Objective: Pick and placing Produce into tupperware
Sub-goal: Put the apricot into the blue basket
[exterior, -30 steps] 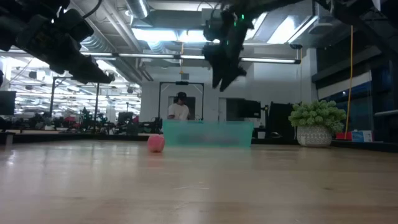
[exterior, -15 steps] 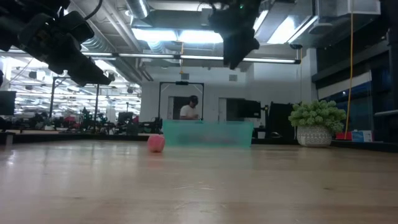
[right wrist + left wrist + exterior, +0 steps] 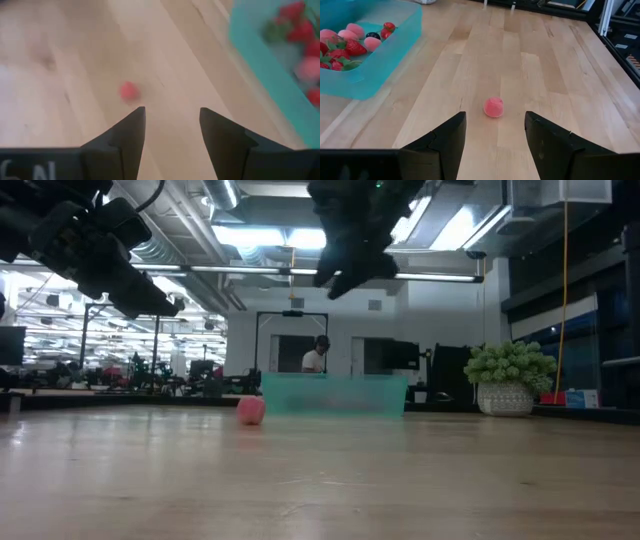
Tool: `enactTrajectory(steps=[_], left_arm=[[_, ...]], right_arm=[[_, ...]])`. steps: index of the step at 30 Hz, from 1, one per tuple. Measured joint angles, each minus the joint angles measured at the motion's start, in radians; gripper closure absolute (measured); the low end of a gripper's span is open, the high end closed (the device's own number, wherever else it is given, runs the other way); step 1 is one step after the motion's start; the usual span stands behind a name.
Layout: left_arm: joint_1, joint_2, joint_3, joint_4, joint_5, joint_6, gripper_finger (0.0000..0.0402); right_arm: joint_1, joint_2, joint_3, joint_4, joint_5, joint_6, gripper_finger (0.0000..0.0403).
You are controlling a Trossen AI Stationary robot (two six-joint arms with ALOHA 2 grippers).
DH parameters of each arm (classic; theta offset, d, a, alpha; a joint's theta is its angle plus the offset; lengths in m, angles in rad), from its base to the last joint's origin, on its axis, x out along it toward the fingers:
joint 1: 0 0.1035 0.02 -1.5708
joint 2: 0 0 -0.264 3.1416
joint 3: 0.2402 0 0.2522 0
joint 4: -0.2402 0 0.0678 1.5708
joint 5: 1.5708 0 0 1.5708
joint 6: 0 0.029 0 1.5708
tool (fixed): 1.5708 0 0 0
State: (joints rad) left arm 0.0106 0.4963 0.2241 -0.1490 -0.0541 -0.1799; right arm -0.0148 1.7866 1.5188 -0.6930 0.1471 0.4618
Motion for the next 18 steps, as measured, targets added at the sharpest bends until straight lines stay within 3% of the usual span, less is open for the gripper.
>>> enactTrajectory(steps=[13,18], left_arm=[[0.000,0.000,0.000,0.000,0.000,0.006,0.0206],[0.000,0.000,0.000,0.000,0.000,0.008,0.0206]], right_arm=[[0.061,0.038,-0.133,0.416,-0.074,-0.171,0.0212],[0.089,0.130,-0.123,0.527,-0.092,-0.118,0.0194]])
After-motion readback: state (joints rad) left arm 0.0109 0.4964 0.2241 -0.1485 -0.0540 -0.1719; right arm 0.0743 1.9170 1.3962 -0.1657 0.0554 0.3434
